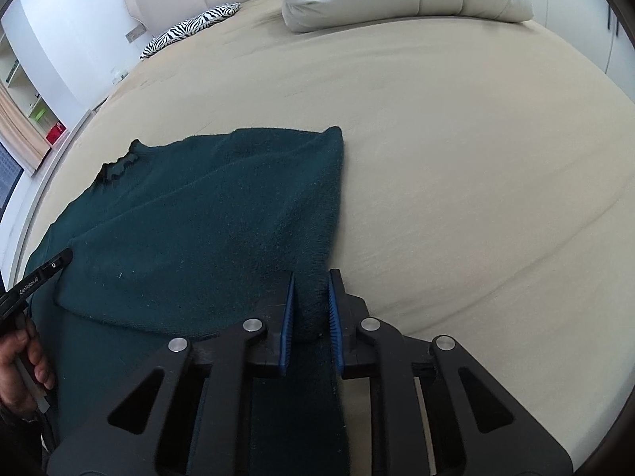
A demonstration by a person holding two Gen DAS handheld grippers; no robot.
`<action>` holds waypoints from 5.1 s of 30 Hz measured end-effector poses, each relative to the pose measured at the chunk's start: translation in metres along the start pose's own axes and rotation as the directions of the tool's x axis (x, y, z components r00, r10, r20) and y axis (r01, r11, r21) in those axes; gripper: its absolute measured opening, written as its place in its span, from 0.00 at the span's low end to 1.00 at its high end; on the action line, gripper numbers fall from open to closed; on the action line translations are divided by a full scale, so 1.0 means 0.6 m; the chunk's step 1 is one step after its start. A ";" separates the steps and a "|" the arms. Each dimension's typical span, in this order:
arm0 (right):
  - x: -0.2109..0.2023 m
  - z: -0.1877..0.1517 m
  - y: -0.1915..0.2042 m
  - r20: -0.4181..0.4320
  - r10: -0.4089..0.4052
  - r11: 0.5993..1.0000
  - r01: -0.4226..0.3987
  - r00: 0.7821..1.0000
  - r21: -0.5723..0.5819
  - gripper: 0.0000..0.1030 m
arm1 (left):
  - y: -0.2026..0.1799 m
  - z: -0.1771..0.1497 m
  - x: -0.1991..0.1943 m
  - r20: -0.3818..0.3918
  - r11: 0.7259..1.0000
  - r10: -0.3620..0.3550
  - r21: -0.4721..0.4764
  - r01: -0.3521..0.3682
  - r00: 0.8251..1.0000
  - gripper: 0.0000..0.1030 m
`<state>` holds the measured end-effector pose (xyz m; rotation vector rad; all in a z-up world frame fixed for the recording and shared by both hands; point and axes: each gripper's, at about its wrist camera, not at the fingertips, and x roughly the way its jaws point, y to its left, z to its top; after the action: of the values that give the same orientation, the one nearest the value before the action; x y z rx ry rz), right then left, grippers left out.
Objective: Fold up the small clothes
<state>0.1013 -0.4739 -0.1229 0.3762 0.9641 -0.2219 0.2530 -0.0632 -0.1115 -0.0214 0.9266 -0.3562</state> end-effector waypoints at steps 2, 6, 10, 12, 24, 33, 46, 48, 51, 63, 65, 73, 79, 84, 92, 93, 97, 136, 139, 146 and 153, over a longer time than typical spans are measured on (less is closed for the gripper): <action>0.016 -0.005 -0.016 -0.007 0.037 0.999 -0.037 0.999 0.033 0.13 | 0.004 -0.006 -0.002 0.013 1.000 -0.004 -0.006 0.004 1.000 0.05; 0.013 -0.002 -0.036 0.003 0.122 0.989 -0.122 0.993 0.089 0.14 | 0.010 -0.006 -0.001 0.023 1.000 -0.018 -0.024 0.019 1.000 0.08; -0.019 0.010 -0.057 0.055 0.078 0.984 -0.086 0.995 0.156 0.23 | 0.016 -0.010 -0.014 0.051 0.999 -0.021 -0.047 0.024 0.998 0.17; -0.040 0.020 -0.058 0.107 0.016 0.985 -0.035 0.994 0.171 0.25 | 0.017 -0.010 -0.022 0.061 0.998 -0.015 -0.066 0.019 0.998 0.19; 0.032 0.030 -0.031 0.046 0.188 0.965 -0.193 0.981 0.179 0.18 | 0.011 -0.030 -0.023 0.049 0.999 0.009 -0.048 -0.007 0.999 0.25; 0.029 0.018 -0.033 0.043 0.119 0.983 -0.124 0.992 0.139 0.23 | 0.044 -0.029 -0.072 0.090 0.988 -0.039 -0.143 0.051 0.995 0.39; -0.150 -0.037 0.098 0.232 0.319 0.936 -0.343 0.919 0.073 0.63 | 0.422 -0.227 -0.333 0.259 0.662 0.062 -0.733 0.155 0.964 0.69; -0.148 -0.056 0.142 0.197 0.374 0.918 -0.392 0.906 0.062 0.63 | 0.470 -0.269 -0.358 0.263 0.586 0.105 -0.796 0.154 0.959 0.69; -0.147 -0.082 0.193 0.148 0.427 0.898 -0.438 0.892 0.048 0.63 | 0.531 -0.323 -0.390 0.291 0.468 0.163 -0.864 0.186 0.943 0.69; -0.187 -0.122 0.271 0.123 0.469 0.881 -0.474 0.875 0.011 0.63 | 0.649 -0.357 -0.362 0.387 0.169 0.207 -0.919 0.356 0.899 0.59; -0.187 -0.119 0.268 0.129 0.469 0.880 -0.474 0.874 0.011 0.63 | 0.659 -0.352 -0.357 0.380 0.142 0.217 -0.923 0.356 0.899 0.42; -0.175 -0.120 0.244 0.142 0.463 0.882 -0.471 0.875 0.025 0.63 | 0.572 -0.226 -0.395 0.366 0.483 0.204 -0.844 0.232 0.908 0.07; -0.164 -0.129 0.201 0.150 0.447 0.884 -0.461 0.882 0.074 0.63 | 0.277 -0.077 -0.351 0.313 0.908 0.084 -0.414 0.057 0.946 0.08; -0.158 -0.138 0.153 0.170 0.432 0.882 -0.455 0.886 0.126 0.63 | 0.031 -0.079 -0.256 0.221 1.000 0.026 -0.023 -0.022 0.975 0.08; -0.118 -0.147 0.093 0.116 0.417 0.877 -0.432 0.902 0.209 0.63 | -0.086 -0.155 -0.131 0.018 0.986 0.065 0.154 -0.067 0.998 0.27; -0.109 -0.146 0.094 0.101 0.420 0.875 -0.432 0.902 0.218 0.64 | -0.080 -0.159 -0.137 0.014 0.989 0.045 0.143 -0.047 0.999 0.38; -0.065 -0.131 0.132 0.037 0.468 0.859 -0.464 0.883 0.215 0.64 | -0.056 -0.183 -0.184 0.035 0.995 -0.009 0.097 0.006 0.999 0.74; 0.021 0.058 0.235 -0.075 0.259 0.954 -0.267 0.963 -0.134 0.06 | 0.223 -0.104 -0.210 0.089 0.943 0.094 -0.326 -0.060 0.992 0.74; 0.039 0.052 0.220 -0.073 0.269 0.953 -0.276 0.960 -0.123 0.06 | 0.228 -0.074 -0.178 0.073 0.943 0.141 -0.313 -0.111 0.987 0.74; 0.069 0.039 0.193 -0.111 0.297 0.947 -0.308 0.948 -0.090 0.10 | 0.232 -0.010 -0.096 0.010 0.952 0.171 -0.260 -0.163 0.985 0.71; 0.082 0.033 0.181 -0.111 0.329 0.940 -0.337 0.938 -0.058 0.10 | 0.218 0.023 -0.042 -0.039 0.969 0.174 -0.173 -0.178 0.984 0.27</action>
<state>0.1814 -0.3835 -0.1307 0.4778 0.9876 0.1443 0.2884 0.0657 -0.1060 -0.0963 0.9737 -0.1090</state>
